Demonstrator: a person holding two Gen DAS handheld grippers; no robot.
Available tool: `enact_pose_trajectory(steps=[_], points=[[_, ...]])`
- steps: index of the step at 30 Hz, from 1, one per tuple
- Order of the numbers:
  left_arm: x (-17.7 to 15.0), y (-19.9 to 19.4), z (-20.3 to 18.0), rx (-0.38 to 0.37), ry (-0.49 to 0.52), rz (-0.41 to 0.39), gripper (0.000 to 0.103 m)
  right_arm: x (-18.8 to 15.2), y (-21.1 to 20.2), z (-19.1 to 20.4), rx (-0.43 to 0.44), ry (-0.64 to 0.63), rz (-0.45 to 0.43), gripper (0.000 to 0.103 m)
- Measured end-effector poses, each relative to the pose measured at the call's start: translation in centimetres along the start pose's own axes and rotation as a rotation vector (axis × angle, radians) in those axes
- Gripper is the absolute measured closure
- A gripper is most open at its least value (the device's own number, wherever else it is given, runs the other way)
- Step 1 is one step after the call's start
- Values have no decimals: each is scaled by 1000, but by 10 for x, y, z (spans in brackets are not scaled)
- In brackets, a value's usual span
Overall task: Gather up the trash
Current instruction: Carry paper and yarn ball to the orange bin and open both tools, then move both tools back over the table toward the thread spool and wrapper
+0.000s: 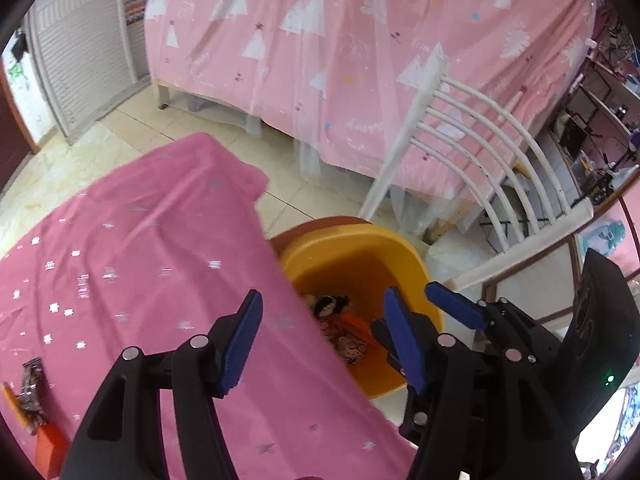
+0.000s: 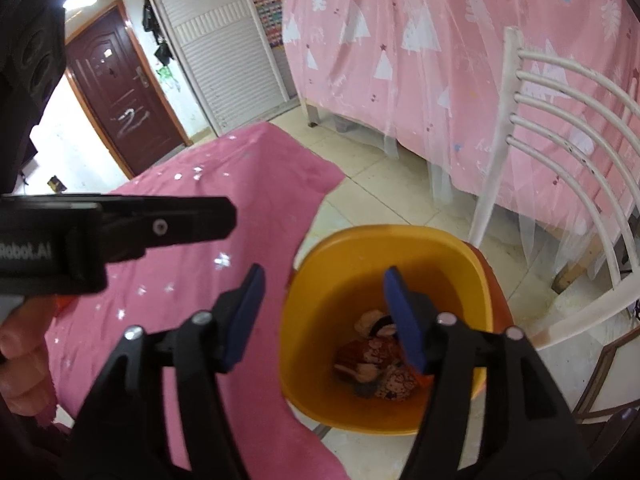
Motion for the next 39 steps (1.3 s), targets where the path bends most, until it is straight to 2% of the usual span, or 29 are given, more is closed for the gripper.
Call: enact_pose_trajectory(steps=[9,15,18,23,32,39], points=[[4,-36,51,80,-53,-67,41,13,3,45,37,-68,0,42],[2,-57,85,107,-93,-94,39,24,4,82,64,-132,-1,42],[0,-65,103,124,-108,-101,39,26,5,99,76,-154,-1,35],[-8,-78,137,190,-124,-114,39,27,10,132,107,-202,13,34],[-27,-98,218,292,-213,-100,39,20,23,197,178,-291,57,34],[-41,-112,270,321,-266,-80,39,11,31,241,232,-354,89,34]])
Point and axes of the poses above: each gripper's, at about its wrist camera, not at the fingertips, and y roughly the way its jaws point, z to its left, x to its top, the point moved 5 cm from there along y, roughly the way its jaws point, and after that the axes turned 12 degrees about -z, right-handed, at the moved point
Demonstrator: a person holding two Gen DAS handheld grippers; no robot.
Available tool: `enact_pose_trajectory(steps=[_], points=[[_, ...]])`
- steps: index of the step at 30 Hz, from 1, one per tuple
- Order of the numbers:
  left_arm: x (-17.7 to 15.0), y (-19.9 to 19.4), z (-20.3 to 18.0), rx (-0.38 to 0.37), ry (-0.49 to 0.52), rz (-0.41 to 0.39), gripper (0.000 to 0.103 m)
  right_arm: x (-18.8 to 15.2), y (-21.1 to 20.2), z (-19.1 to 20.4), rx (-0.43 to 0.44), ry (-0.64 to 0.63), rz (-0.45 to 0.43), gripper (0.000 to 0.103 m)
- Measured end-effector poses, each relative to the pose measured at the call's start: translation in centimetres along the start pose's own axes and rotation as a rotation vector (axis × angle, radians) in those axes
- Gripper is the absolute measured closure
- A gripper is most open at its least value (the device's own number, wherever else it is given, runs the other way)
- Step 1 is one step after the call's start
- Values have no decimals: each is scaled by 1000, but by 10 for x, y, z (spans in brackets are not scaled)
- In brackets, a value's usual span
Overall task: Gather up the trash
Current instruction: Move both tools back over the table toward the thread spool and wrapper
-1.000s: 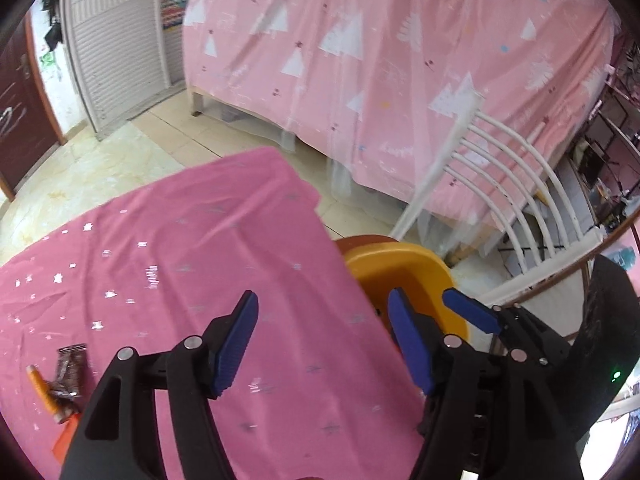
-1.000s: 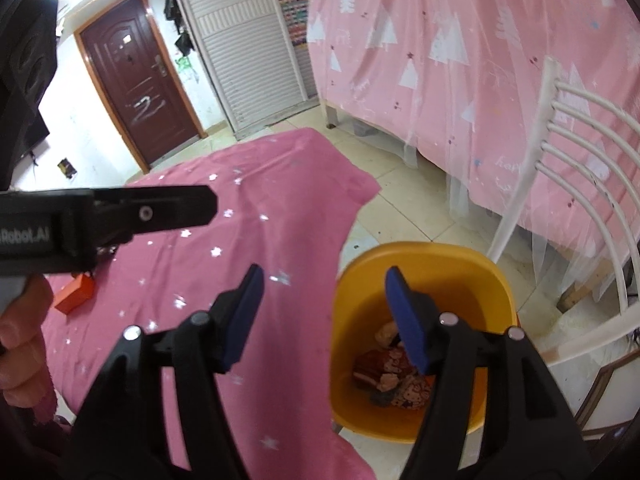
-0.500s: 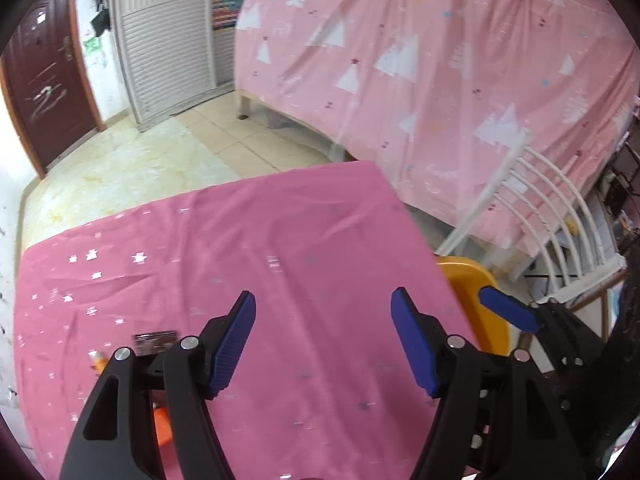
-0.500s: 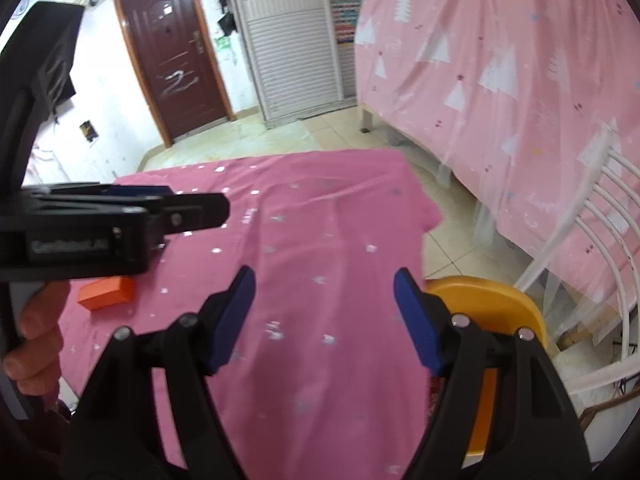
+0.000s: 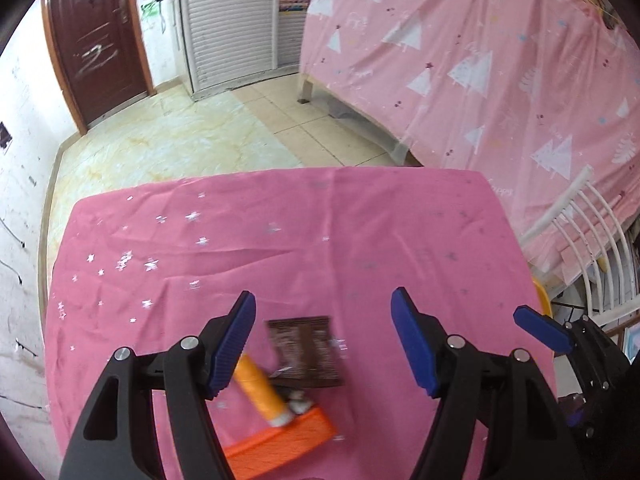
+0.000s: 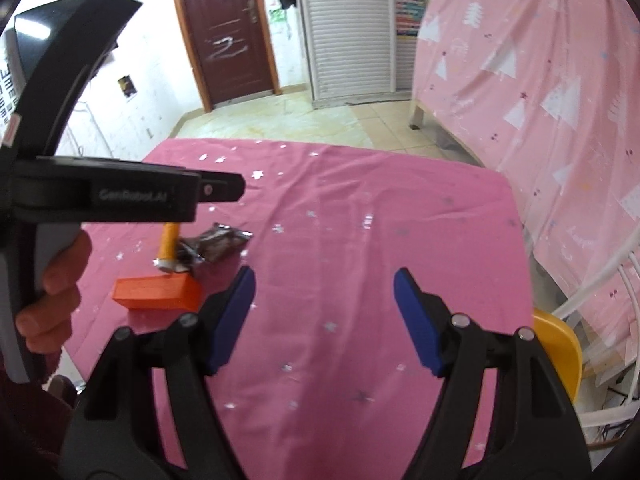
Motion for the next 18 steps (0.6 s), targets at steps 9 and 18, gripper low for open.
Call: enact_pose_trajectory(steps=[9,18], points=[[-11,5,33,-11,-46,39,39,3,18,39,39,-64,36,34],[-26,17,57,-16,-83,91,39,0,35,64,71,-102,73,34]])
Point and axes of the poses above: each gripper's, at about its wrist camera, not at the fingertips, and y roughly the way its jaws point, z to its left, x to its top, the point moved 5 cm from there along y, roughly the way its jaws point, and after that the axes turned 12 degrees about -z, right-handed, at the moved point
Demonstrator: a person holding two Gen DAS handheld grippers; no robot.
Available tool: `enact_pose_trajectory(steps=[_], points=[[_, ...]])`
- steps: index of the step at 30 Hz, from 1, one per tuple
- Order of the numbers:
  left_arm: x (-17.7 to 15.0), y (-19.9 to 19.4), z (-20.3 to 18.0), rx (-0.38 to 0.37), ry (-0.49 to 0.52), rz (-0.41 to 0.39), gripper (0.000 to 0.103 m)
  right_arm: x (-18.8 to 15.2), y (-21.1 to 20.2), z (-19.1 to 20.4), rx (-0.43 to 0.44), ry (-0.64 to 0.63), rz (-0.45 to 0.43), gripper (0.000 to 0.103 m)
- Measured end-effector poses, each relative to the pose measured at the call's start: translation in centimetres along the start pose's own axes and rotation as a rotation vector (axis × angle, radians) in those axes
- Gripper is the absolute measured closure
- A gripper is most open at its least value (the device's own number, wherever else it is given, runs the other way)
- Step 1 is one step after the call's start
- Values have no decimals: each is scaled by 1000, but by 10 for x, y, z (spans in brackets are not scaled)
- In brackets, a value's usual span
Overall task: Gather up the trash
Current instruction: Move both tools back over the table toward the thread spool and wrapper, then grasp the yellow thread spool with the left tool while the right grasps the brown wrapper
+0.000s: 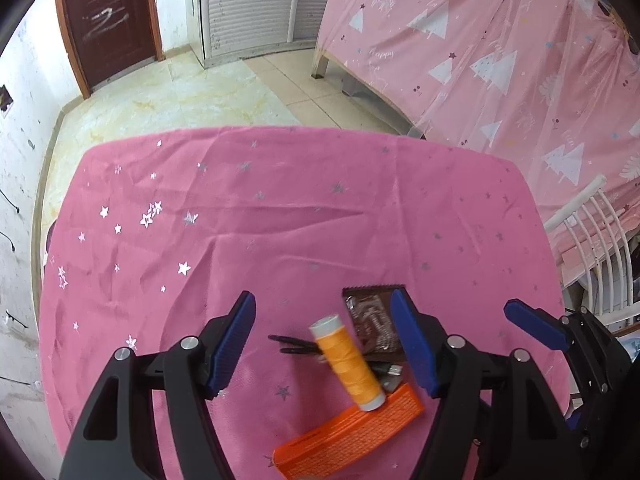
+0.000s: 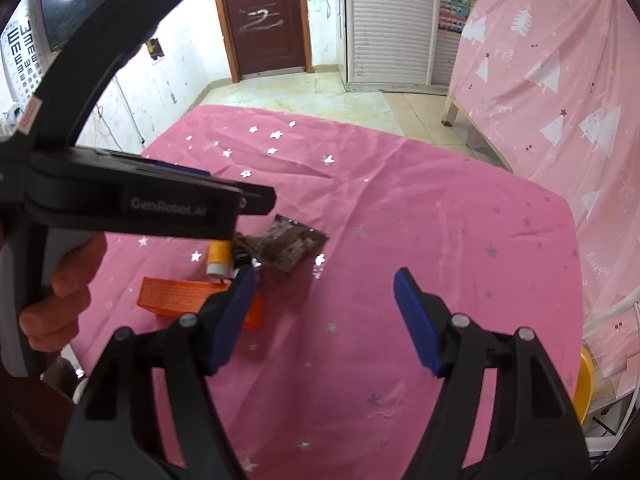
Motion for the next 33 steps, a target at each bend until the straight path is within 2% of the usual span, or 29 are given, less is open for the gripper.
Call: enact_pose_trajectory(steps=[4,9,11,15,19,28,33], points=[[-5,7,5,-33,-24,30,41,-1,4,8,11,-14,12,34],[-10,10,6,-74,-40,42,53,0,9,15,19,-31,24,34],[-11,11,6,-79,-41,46,58,-1,12,15,21,-33,28,34],[-13,7,11,-85,-42,43,58,0,18,18,28,-37,36,34],[-14,3,13,-79,-30,39,64,-1,25,22,33,-42,44,34],[-23,-6,18,-128,-70,66,64,1,33,18,28,-11,49,34],[-26,-6,14,-106,-57,59,65,4,42,14,22,5,49,34]])
Point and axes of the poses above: each gripper's, at about its wrist camera, not at the fingertips, and y roughly the way its jaws point, z to its left, x to its top, the point moved 5 cm from there along y, roughly the way its jaws point, and after that the axes turned 12 degrees about -z, right-handed, at the moved point
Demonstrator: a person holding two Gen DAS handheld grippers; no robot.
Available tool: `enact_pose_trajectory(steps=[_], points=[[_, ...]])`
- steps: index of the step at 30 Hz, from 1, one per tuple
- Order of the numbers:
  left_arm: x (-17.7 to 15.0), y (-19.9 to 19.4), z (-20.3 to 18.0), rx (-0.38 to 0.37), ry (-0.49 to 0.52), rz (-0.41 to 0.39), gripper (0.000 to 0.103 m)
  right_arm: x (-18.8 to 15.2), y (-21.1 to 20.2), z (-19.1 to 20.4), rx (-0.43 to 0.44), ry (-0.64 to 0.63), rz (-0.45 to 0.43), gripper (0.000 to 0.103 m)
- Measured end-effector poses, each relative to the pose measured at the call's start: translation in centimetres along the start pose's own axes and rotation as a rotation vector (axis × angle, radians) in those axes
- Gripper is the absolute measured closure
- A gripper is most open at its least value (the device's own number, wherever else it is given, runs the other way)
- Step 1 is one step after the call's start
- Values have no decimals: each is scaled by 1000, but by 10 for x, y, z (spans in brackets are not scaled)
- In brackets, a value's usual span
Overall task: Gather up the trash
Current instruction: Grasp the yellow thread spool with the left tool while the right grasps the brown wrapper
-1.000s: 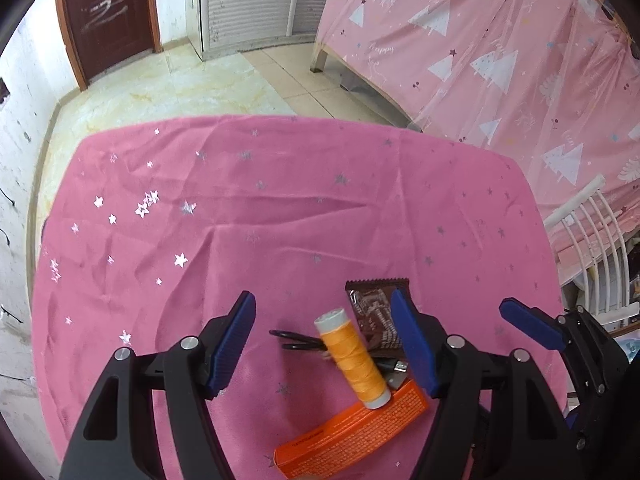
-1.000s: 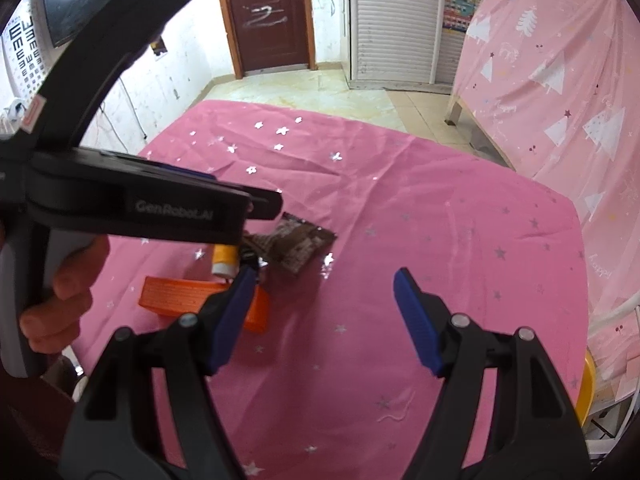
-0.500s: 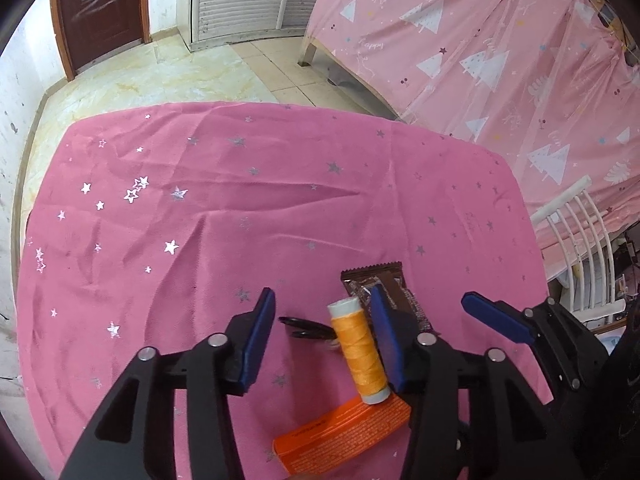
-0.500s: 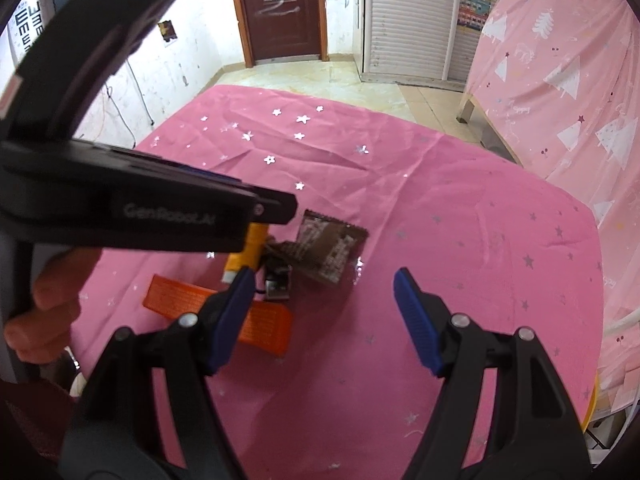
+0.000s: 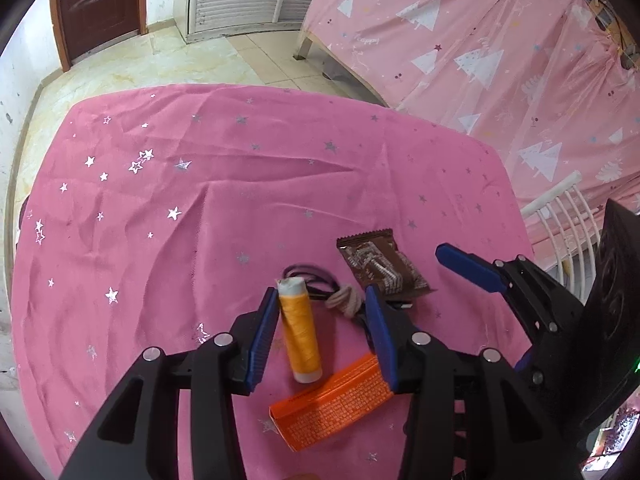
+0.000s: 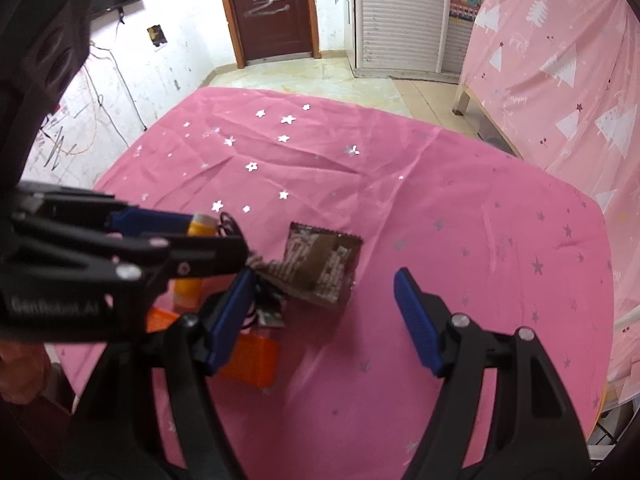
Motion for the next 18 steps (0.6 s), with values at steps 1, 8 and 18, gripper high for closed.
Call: enact_pose_trajectory(steps=[1,8,18], points=[[0,1,0,8,0,-1,69,1,1,-1,1,1,-2,34],[0,5,14,38,-13,5,80,3,4,-5,11,21,-9,37],[2,12,18,18,-47,27,80,7,4,-9,64,55,-14,50]])
Point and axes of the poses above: each gripper's, at about its wrist camera, not at the fingertips, and y roughly the way its jaws point, z to its left, x to its top, the point moved 5 cm from there along y, roughly the way its jaws point, and after that the axes turned 12 degrees about -z, right-handed, at the moved point
